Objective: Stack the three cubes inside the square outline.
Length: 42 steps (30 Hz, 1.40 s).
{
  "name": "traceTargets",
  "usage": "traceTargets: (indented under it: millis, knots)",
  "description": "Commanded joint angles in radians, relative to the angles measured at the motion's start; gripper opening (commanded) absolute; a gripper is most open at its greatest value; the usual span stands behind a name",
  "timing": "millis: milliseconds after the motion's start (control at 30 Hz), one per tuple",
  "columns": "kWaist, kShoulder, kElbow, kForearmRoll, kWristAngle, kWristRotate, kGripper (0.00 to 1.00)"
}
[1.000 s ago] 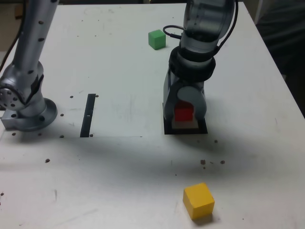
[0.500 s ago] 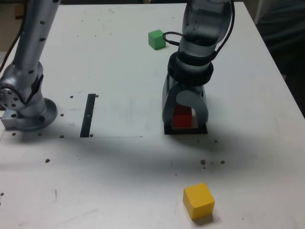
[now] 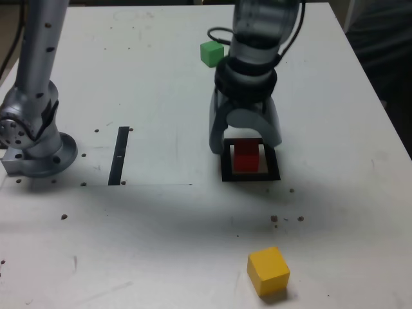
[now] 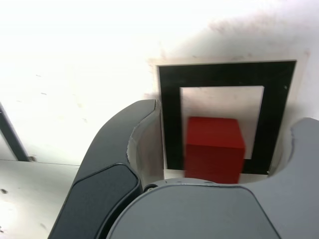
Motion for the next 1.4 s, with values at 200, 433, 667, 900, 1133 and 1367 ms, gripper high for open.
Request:
traceTargets:
  millis: [200,433,667,900,1133,1367]
  knots:
    - [-0.085,-0.069,-0.054,0.067,0.057,0.015,0.99]
    - [-0.202,-0.077,-0.135,0.131,0.056,0.028,1.0]
    - [-0.326,-0.067,-0.199,0.169,0.046,0.056,0.99]
    - [-0.409,-0.033,-0.268,0.169,0.025,0.18,0.99]
    - [-0.442,0.025,-0.313,0.181,-0.036,0.364,0.99]
    - [-0.481,0.054,-0.324,0.183,-0.055,0.457,0.99]
